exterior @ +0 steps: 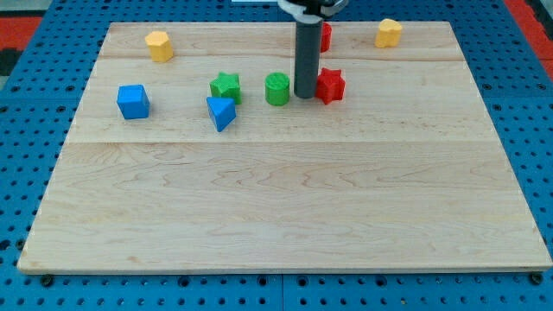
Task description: Move the red circle at the top center of the board
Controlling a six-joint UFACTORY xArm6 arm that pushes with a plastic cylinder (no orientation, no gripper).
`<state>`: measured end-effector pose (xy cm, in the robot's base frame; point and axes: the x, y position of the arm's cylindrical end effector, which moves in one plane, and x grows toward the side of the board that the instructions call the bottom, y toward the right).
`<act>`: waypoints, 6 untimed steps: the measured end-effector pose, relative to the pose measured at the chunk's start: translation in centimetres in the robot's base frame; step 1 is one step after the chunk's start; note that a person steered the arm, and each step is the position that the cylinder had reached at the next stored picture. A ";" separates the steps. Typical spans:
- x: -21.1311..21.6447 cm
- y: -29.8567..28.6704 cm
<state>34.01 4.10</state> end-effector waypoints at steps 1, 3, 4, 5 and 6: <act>-0.8 0.2; -2.5 6.5; -0.8 10.8; 1.1 15.5; 4.9 16.3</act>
<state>38.88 20.35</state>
